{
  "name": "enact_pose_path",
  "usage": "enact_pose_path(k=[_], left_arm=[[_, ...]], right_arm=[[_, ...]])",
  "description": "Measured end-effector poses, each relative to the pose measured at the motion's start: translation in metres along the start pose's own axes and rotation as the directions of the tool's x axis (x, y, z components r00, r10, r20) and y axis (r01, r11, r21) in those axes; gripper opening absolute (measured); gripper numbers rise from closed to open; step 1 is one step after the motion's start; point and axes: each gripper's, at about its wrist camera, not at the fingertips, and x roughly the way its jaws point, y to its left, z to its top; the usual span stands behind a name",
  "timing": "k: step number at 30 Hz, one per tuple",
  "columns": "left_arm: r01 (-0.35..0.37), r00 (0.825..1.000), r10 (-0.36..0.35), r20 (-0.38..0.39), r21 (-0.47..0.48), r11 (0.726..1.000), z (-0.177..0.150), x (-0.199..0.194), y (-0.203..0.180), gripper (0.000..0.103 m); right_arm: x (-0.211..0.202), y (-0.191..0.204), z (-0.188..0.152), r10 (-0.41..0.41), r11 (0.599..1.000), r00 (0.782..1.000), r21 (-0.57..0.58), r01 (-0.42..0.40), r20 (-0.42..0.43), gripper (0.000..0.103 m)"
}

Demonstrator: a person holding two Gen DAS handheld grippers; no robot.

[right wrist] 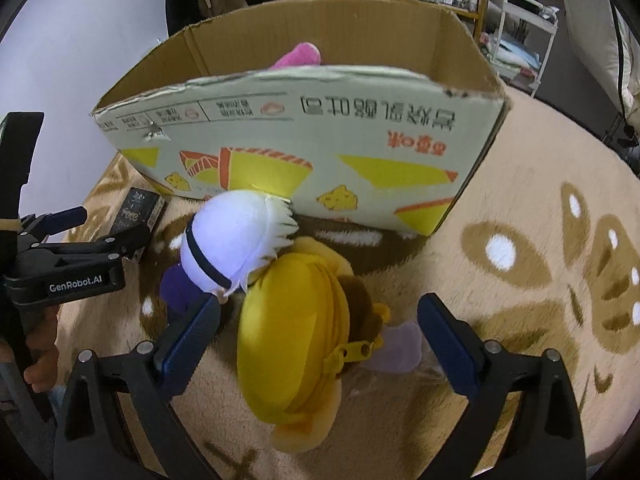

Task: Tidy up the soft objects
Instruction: 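Lower the right tool onto the yellow plush while the left tool lowers onto the black Face pack, then close the right tool on the yellow plush while the left tool grips the Face pack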

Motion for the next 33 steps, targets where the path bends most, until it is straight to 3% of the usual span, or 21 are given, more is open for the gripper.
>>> enact_pose_path(k=[3, 6, 8, 20, 26, 33], left_arm=[[0.005, 1.0, -0.005, 0.001, 0.009, 1.0, 0.0, 0.001, -0.001, 0.1], [0.005, 1.0, -0.005, 0.005, 0.01, 1.0, 0.0, 0.002, -0.002, 0.092], [0.019, 1.0, -0.019, 0.0, 0.003, 1.0, 0.0, 0.003, -0.002, 0.088], [0.069, 0.997, -0.069, -0.032, -0.026, 0.997, -0.003, 0.011, -0.001, 0.047], [0.083, 0.996, -0.084, -0.028, -0.044, 0.996, -0.004, 0.009, 0.001, 0.046], [0.082, 0.997, -0.083, -0.008, -0.058, 0.995, -0.005, 0.001, 0.002, 0.046]], right_arm=[[0.002, -0.001, 0.0, 0.011, 1.0, 1.0, 0.005, -0.011, -0.014, 0.092], [0.002, -0.002, 0.0, 0.015, 1.0, 1.0, 0.008, -0.015, -0.016, 0.08], [0.002, -0.002, 0.0, 0.019, 1.0, 1.0, 0.003, -0.019, -0.023, 0.078], [0.001, 0.007, 0.003, -0.012, 0.999, 1.0, -0.04, 0.012, -0.002, 0.069], [-0.002, 0.007, 0.002, -0.017, 0.999, 1.0, -0.045, 0.017, 0.007, 0.068], [-0.008, 0.005, 0.001, -0.003, 0.999, 1.0, -0.035, 0.004, 0.028, 0.055]])
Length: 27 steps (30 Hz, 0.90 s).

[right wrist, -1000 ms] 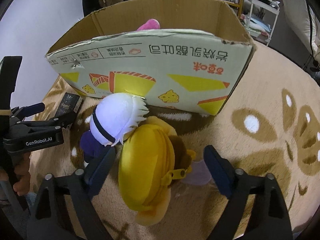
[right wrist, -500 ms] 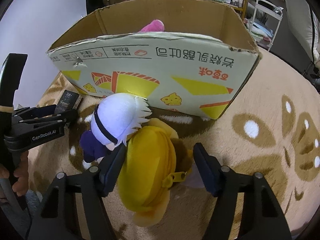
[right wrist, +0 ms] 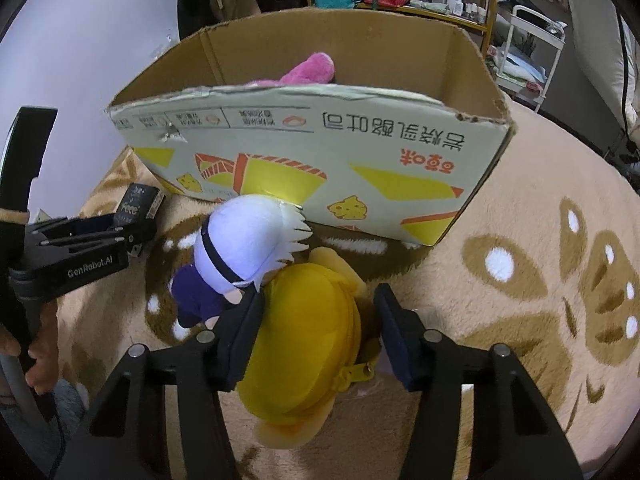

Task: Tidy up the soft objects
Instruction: 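Close the right tool on the yellow plush while the left tool grips the Face pack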

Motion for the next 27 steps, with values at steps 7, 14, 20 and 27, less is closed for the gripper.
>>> enact_pose_path(k=[7, 14, 20, 27], left_arm=[[0.004, 1.0, -0.004, 0.03, 0.004, 1.0, -0.006, -0.013, -0.004, 0.046], [0.016, 0.996, -0.016, 0.091, -0.001, 1.0, -0.015, -0.039, -0.005, 0.046], [0.031, 0.99, -0.03, 0.141, -0.011, 0.999, -0.023, -0.061, -0.005, 0.046], [0.029, 0.976, -0.026, 0.218, -0.01, 1.0, -0.031, -0.087, -0.007, 0.046]], right_arm=[[-0.005, -0.007, 0.0, 0.022, 0.999, 1.0, 0.035, -0.023, 0.01, 0.042], [-0.021, -0.008, 0.002, 0.024, 0.999, 0.997, 0.029, -0.026, 0.071, 0.019], [-0.028, -0.007, -0.002, 0.019, 0.999, 0.996, 0.025, -0.021, 0.083, 0.017], [-0.05, -0.004, 0.0, -0.027, 1.0, 0.986, 0.004, 0.027, 0.164, 0.016]])
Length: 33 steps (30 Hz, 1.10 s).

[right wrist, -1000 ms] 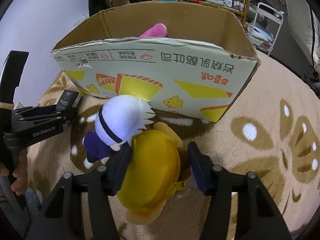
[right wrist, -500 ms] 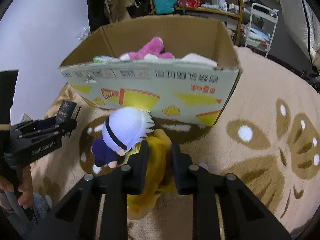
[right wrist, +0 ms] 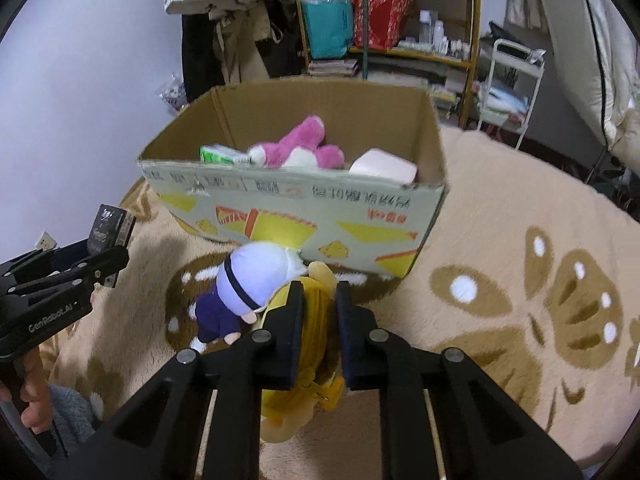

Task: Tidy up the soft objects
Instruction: 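Close the right tool on the yellow plush while the left tool grips the Face pack, then carry the yellow plush into the box with the right tool while the left tool carries the Face pack there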

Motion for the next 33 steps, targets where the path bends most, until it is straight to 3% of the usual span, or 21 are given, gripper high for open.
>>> enact_pose_path(k=[11, 20, 27, 33], left_arm=[[0.003, 0.989, -0.005, 0.146, 0.011, 1.0, 0.002, -0.038, -0.008, 0.046], [-0.024, 0.965, 0.013, 0.261, 0.037, 0.999, 0.013, -0.058, -0.018, 0.046], [0.012, 0.961, -0.023, 0.274, 0.044, 0.999, 0.032, -0.054, -0.029, 0.046], [-0.004, 0.96, -0.021, 0.278, 0.089, 0.996, 0.051, -0.049, -0.045, 0.046]], right_arm=[[-0.054, -0.012, 0.014, -0.021, 0.999, 0.985, 0.029, 0.016, 0.172, 0.016], [-0.088, -0.016, 0.032, 0.0, 1.0, 0.957, 0.02, -0.006, 0.291, 0.016], [-0.094, -0.016, 0.052, -0.002, 1.0, 0.94, 0.003, 0.0, 0.342, 0.016], [-0.088, -0.017, 0.069, 0.002, 1.0, 0.934, -0.007, 0.001, 0.356, 0.016]])
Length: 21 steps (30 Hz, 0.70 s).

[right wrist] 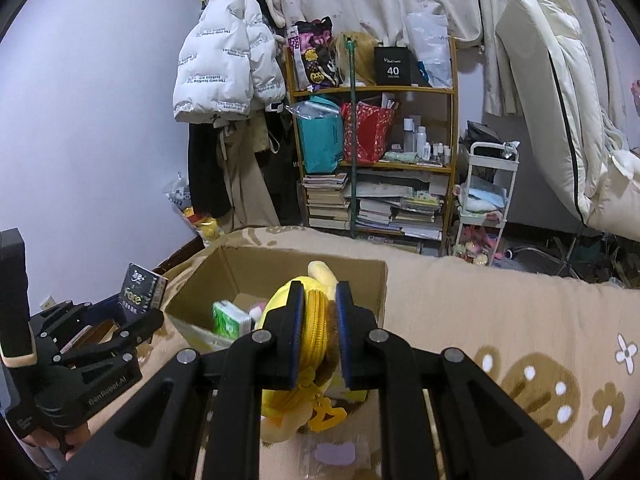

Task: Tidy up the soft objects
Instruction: 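Carry the yellow plush into the box with the right tool while the left tool carries the Face pack there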

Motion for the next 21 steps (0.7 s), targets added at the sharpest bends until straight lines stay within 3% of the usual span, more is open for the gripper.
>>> enact_pose_path(k=[11, 18, 21], left_arm=[[0.026, 0.999, -0.025, -0.023, 0.03, 0.999, 0.031, 0.022, 0.0, 0.046], [0.038, 0.998, -0.036, -0.041, 0.049, 0.998, 0.028, 0.045, -0.004, 0.046], [0.033, 0.998, -0.03, -0.059, 0.049, 0.998, 0.025, 0.056, -0.005, 0.046]], right_arm=[[0.02, -0.003, 0.016, -0.008, 0.999, 1.0, -0.042, 0.008, 0.003, 0.016], [0.039, -0.009, 0.015, -0.015, 0.999, 1.0, -0.03, 0.016, 0.017, 0.016], [0.055, -0.013, 0.013, -0.033, 0.999, 0.999, -0.018, 0.033, -0.024, 0.016]])
